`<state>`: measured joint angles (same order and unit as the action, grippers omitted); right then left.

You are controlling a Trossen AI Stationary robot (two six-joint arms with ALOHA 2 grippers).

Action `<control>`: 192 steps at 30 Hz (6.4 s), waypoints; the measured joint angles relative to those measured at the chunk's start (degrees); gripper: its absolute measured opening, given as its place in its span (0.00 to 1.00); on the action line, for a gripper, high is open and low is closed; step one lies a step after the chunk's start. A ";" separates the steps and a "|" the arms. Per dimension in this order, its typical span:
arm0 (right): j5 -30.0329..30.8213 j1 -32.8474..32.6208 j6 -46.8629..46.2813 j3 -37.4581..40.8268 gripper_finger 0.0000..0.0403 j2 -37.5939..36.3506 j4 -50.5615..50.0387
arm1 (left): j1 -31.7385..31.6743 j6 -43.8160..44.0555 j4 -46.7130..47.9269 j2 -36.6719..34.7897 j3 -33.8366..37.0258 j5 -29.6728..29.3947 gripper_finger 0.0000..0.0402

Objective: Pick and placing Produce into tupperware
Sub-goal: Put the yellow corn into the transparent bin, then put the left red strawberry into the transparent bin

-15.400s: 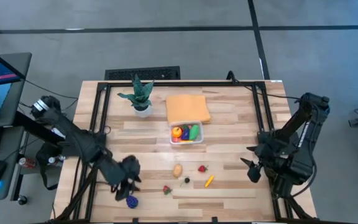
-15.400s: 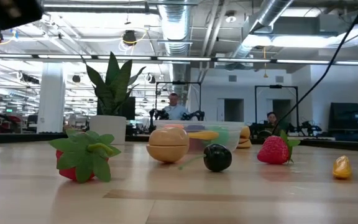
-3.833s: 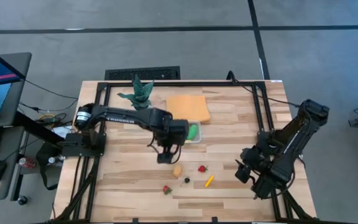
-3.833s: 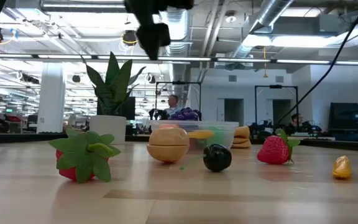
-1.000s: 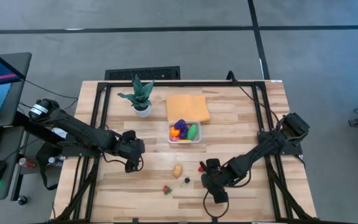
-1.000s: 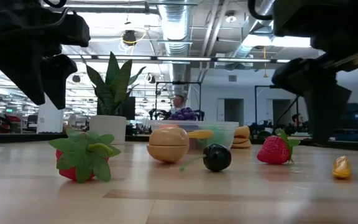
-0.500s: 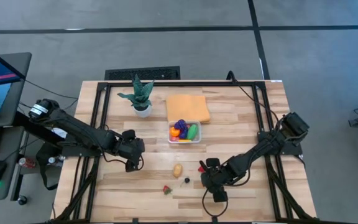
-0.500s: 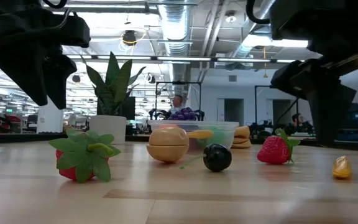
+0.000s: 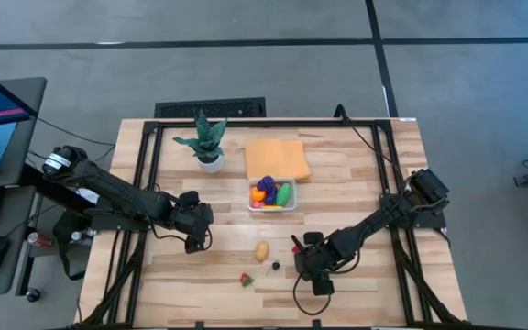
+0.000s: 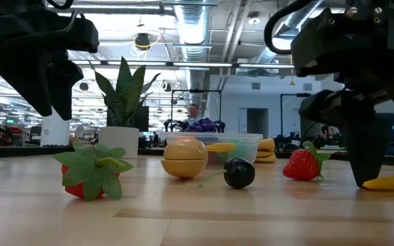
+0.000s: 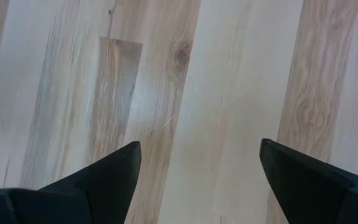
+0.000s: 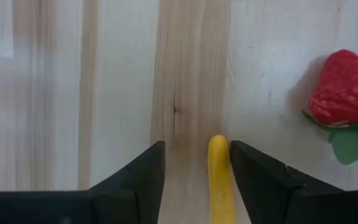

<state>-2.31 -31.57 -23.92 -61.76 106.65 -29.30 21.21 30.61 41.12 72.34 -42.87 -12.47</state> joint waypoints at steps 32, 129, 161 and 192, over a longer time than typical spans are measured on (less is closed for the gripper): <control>-2.12 -0.15 -7.61 0.04 0.30 0.17 -3.68 | 0.00 0.66 -0.27 0.00 0.00 -0.91 0.80; 14.17 33.50 -10.56 0.08 0.01 -17.12 3.80 | -0.04 1.42 -3.60 -0.02 0.02 -11.88 0.80; 15.21 33.20 -12.55 0.11 0.02 -12.55 5.79 | -0.04 1.77 -3.10 -0.02 0.02 -11.87 0.80; 15.73 25.27 1.93 0.11 0.36 -24.58 4.61 | -0.04 1.06 -5.28 -0.02 0.02 -11.89 0.80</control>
<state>13.43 -6.30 -22.00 -61.65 82.07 -24.69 21.17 31.67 35.84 72.31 -42.85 -24.36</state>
